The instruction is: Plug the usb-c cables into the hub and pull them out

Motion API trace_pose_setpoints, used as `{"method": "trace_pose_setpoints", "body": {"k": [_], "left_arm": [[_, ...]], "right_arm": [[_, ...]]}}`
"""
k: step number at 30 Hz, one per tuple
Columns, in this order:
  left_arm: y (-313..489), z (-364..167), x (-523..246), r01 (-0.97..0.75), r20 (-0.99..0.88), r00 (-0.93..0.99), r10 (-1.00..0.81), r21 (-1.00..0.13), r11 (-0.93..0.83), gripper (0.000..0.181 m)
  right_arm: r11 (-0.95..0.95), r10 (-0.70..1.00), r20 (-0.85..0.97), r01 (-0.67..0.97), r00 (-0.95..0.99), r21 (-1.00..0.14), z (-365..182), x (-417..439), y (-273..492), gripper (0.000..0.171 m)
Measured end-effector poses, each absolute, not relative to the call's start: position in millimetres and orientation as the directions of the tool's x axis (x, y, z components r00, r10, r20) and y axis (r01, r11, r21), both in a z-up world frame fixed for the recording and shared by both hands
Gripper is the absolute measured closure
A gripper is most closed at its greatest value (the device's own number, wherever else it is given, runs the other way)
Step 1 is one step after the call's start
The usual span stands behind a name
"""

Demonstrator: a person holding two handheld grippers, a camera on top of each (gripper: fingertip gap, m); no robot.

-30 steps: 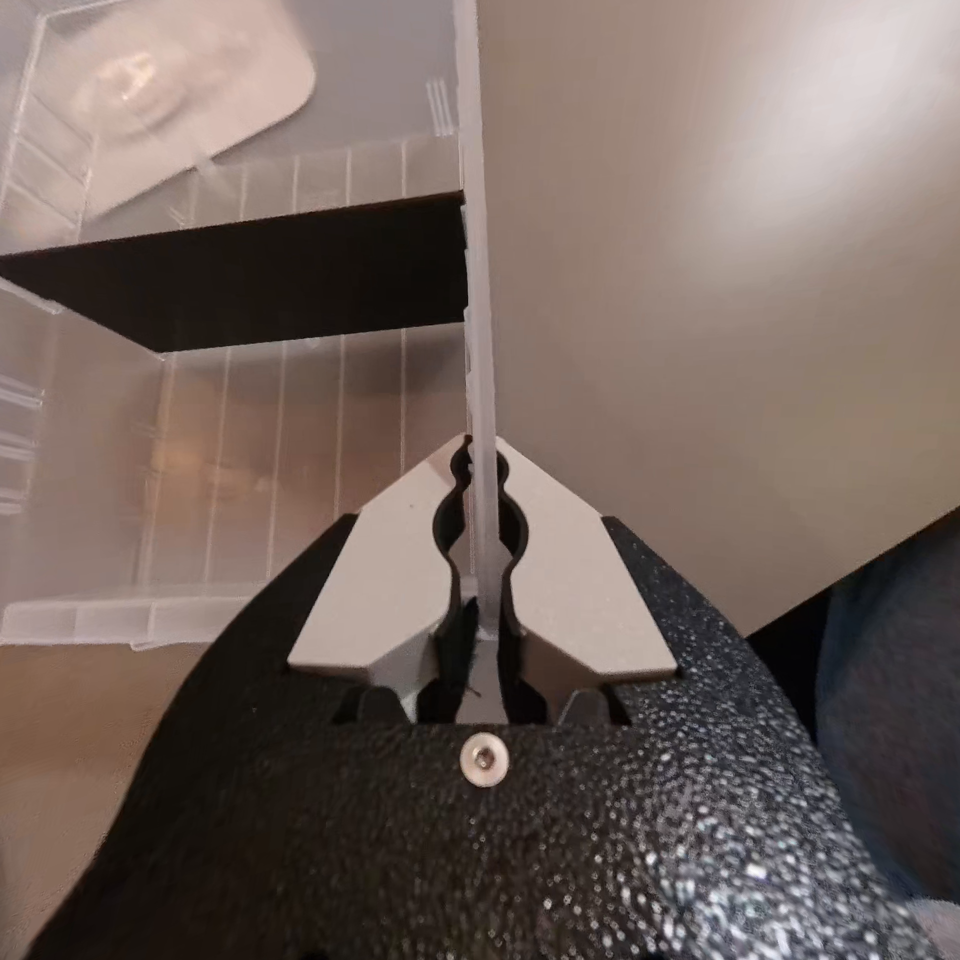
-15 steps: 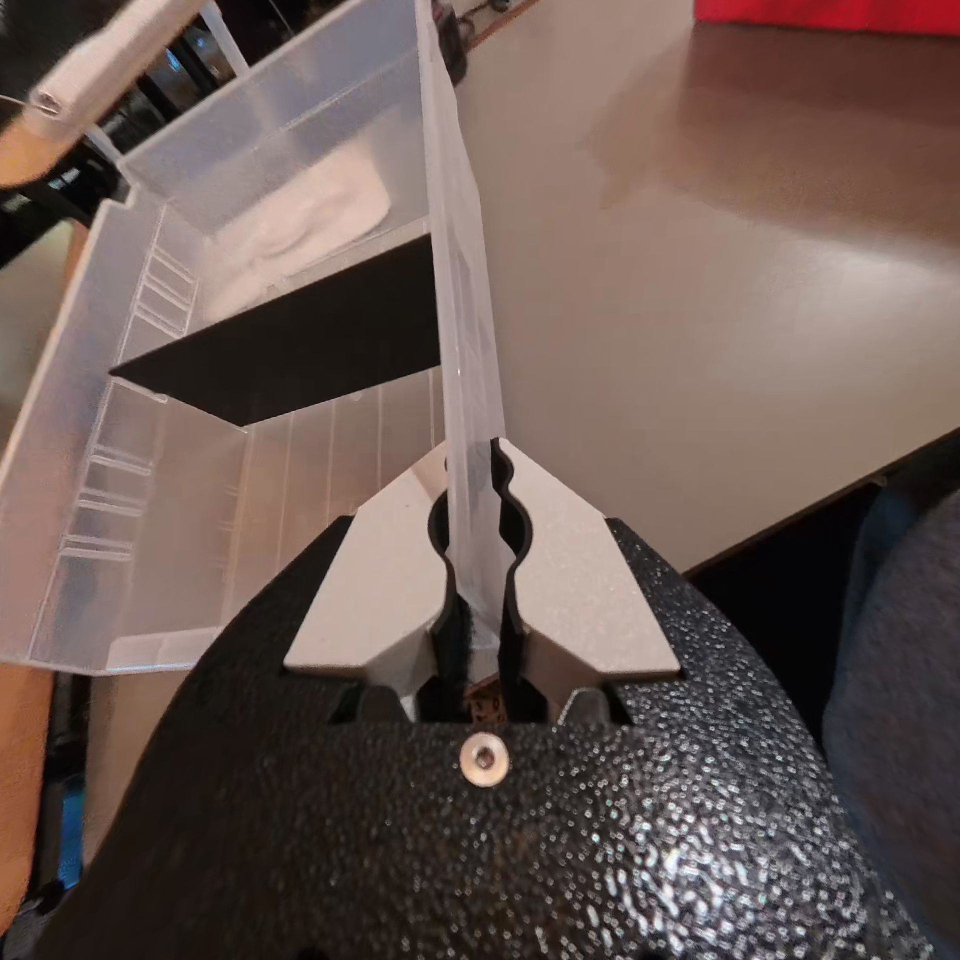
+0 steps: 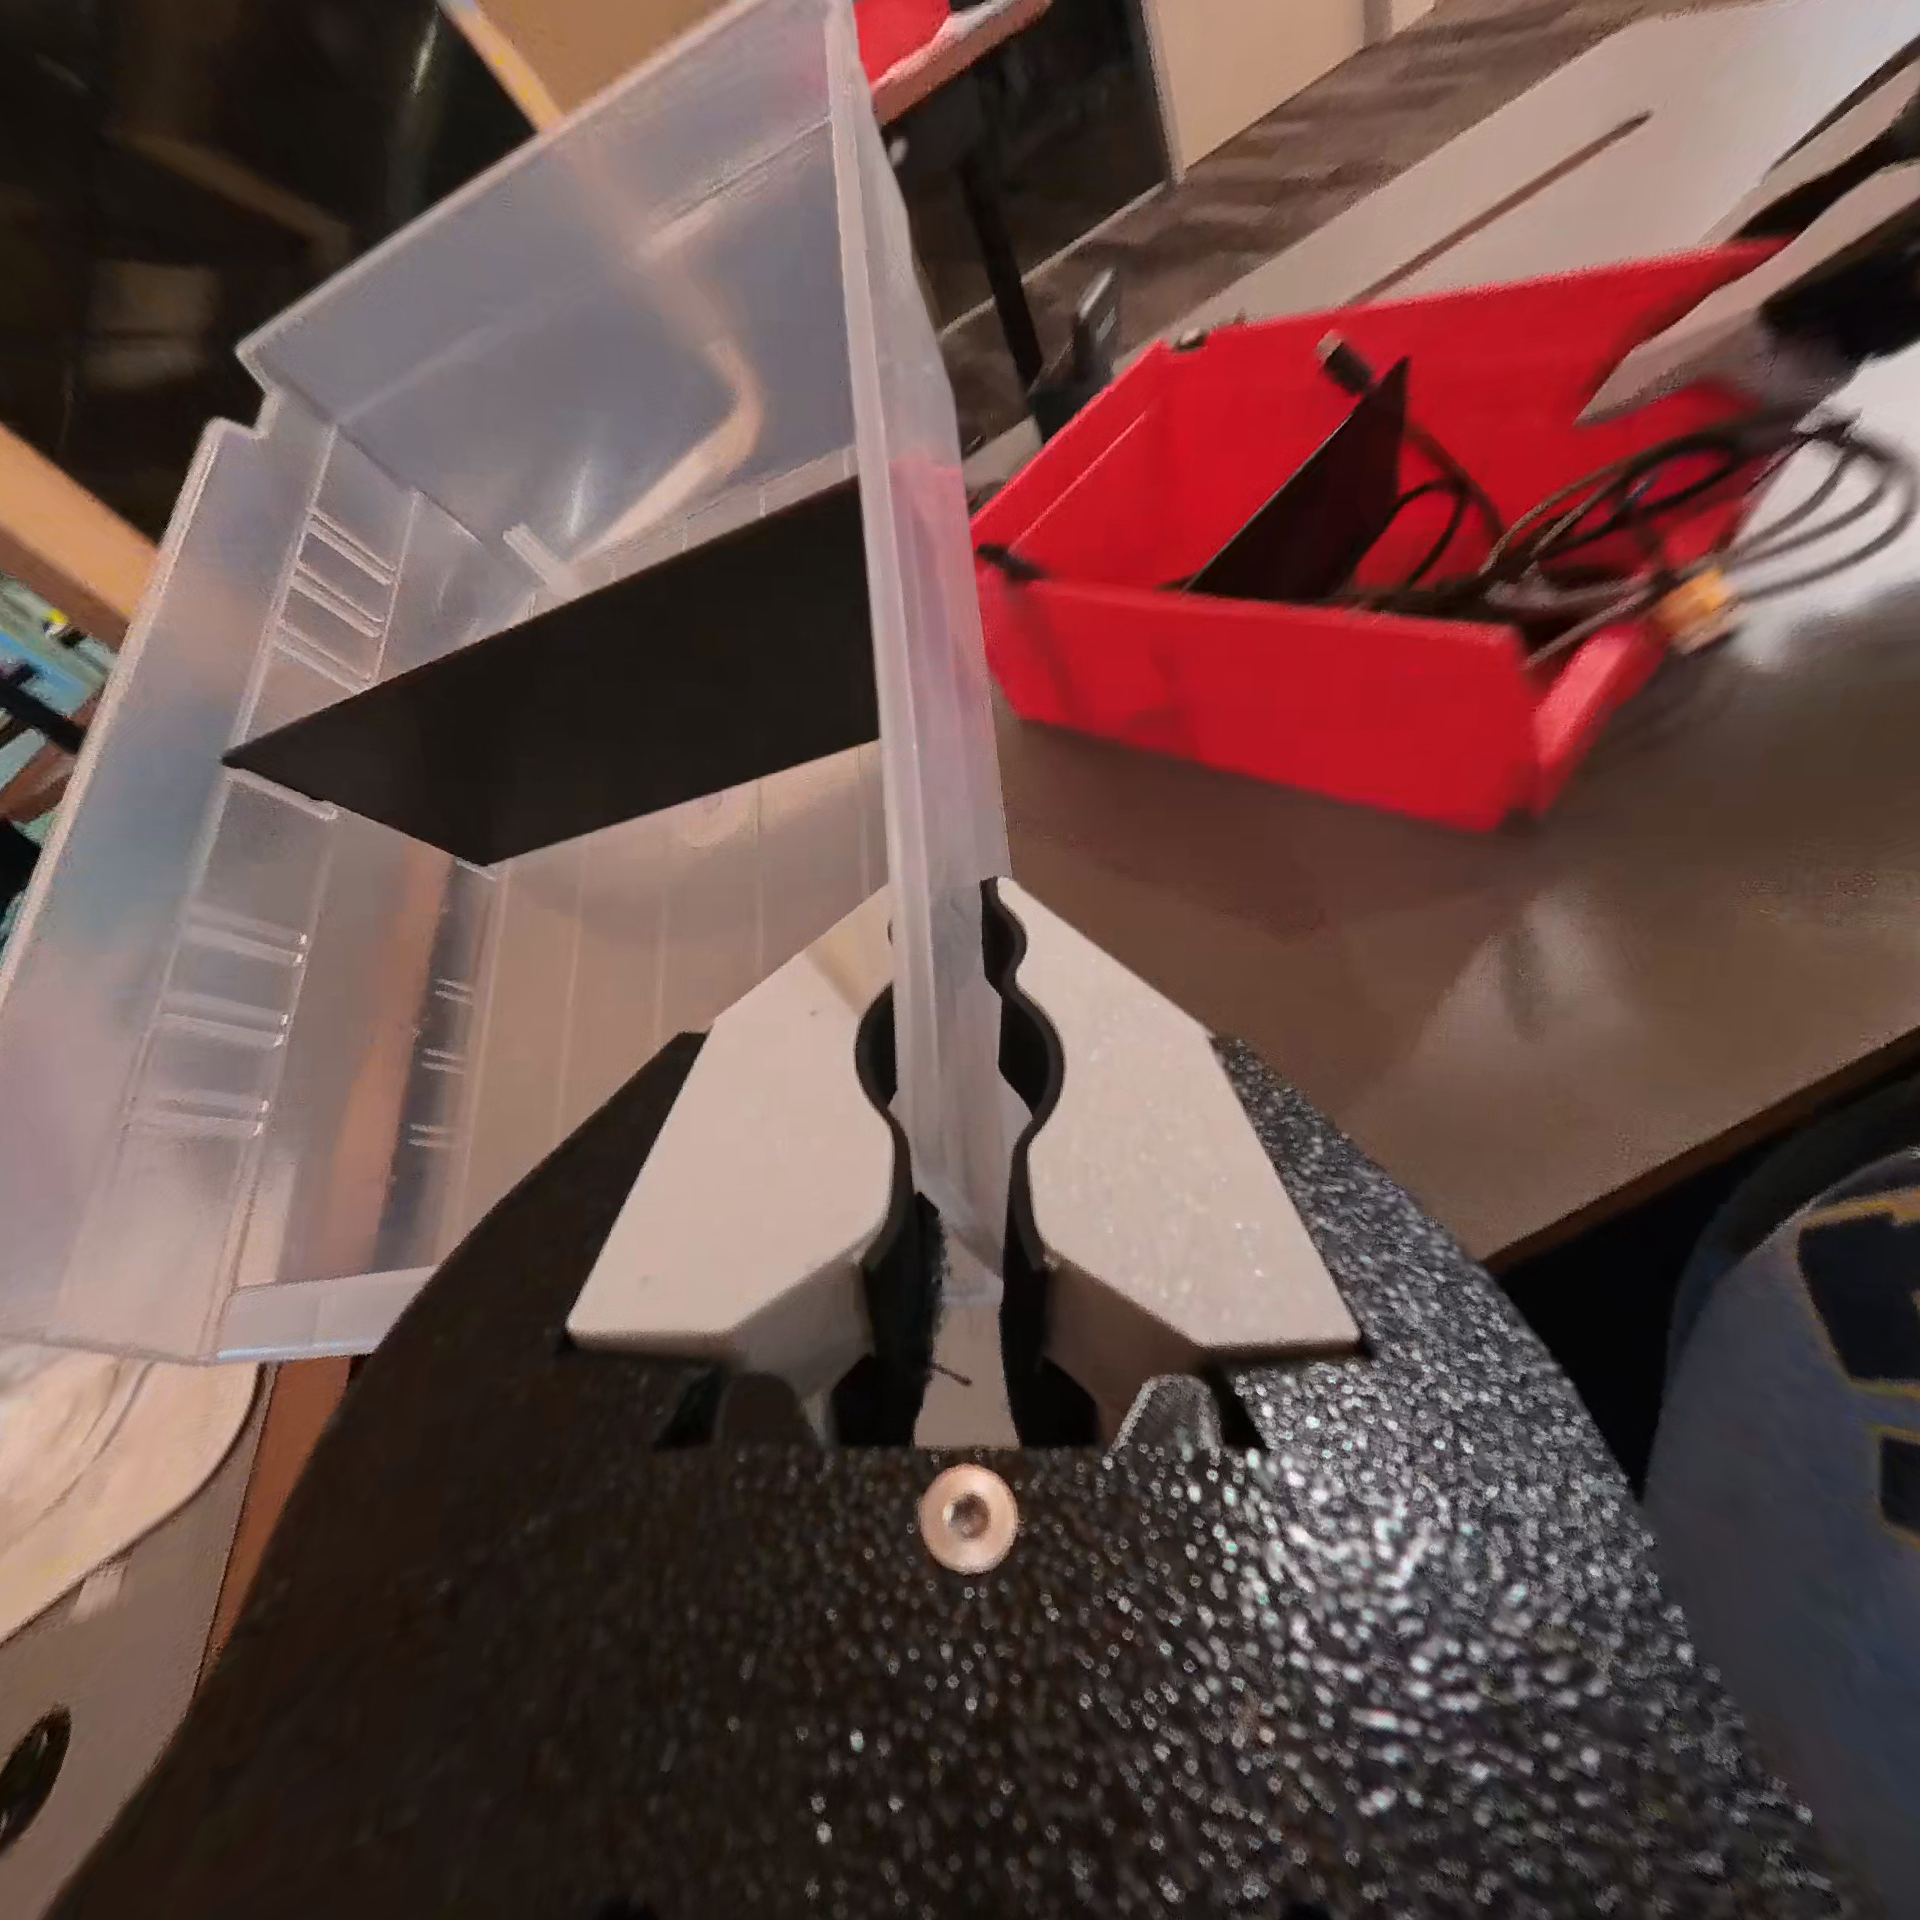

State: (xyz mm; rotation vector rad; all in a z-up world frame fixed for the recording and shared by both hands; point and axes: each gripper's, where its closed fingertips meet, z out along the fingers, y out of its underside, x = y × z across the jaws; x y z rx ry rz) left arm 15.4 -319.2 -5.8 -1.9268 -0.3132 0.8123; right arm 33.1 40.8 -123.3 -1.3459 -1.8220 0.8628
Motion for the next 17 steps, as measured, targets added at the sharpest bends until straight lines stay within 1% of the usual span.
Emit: {"method": "trace_pose_setpoints", "body": {"k": [1, 2, 3, 4, 6, 8, 10, 12, 13, 14, 15, 17], "left_arm": [[-311, 0, 18, -0.144, -0.406, 0.752, 0.52, -0.87, -0.472, 0.175], [-301, 5, 21, -0.164, -0.405, 0.766, 0.499, -0.874, -0.458, 0.175], [-290, 11, 25, -0.189, -0.408, 0.78, 0.475, -0.877, -0.443, 0.175], [-277, 17, 29, -0.215, -0.409, 0.796, 0.446, -0.88, -0.424, 0.175], [-246, 30, 41, -0.278, -0.421, 0.826, 0.375, -0.882, -0.38, 0.175], [-209, 41, 59, -0.34, -0.435, 0.857, 0.276, -0.88, -0.333, 0.175], [-171, 50, 83, -0.383, -0.441, 0.883, 0.161, -0.875, -0.298, 0.175], [-131, 53, 109, -0.402, -0.427, 0.903, 0.044, -0.878, -0.258, 0.175], [-110, 53, 122, -0.407, -0.415, 0.91, -0.017, -0.881, -0.24, 0.175], [-89, 51, 133, -0.408, -0.401, 0.913, -0.079, -0.884, -0.227, 0.175], [-68, 48, 145, -0.402, -0.38, 0.915, -0.137, -0.89, -0.217, 0.175], [-27, 40, 168, -0.385, -0.333, 0.913, -0.237, -0.895, -0.223, 0.175]], "right_arm": [[0.226, 0.964, 0.127, 0.466, -0.234, -0.856, -116, 32, 31, 0.127], [0.229, 0.962, 0.136, 0.433, -0.235, -0.872, -107, 34, 28, 0.112], [0.246, 0.961, 0.168, 0.398, -0.22, -0.884, -94, 39, 31, 0.105], [0.264, 0.959, 0.205, 0.353, -0.195, -0.898, -79, 46, 38, 0.102], [0.292, 0.955, 0.265, 0.265, -0.133, -0.919, -44, 70, 55, 0.102], [0.331, 0.942, 0.333, 0.211, -0.027, -0.92, -12, 104, 83, 0.102], [0.356, 0.908, 0.392, 0.219, 0.146, -0.908, 13, 147, 127, 0.104], [0.344, 0.859, 0.411, 0.25, 0.305, -0.905, 28, 197, 167, 0.105], [0.331, 0.828, 0.407, 0.25, 0.386, -0.91, 34, 223, 185, 0.106], [0.325, 0.79, 0.384, 0.206, 0.477, -0.923, 44, 248, 200, 0.099], [0.338, 0.744, 0.337, 0.11, 0.577, -0.935, 59, 275, 213, 0.084], [0.378, 0.654, 0.207, -0.078, 0.727, -0.922, 76, 328, 230, 0.086]]}}
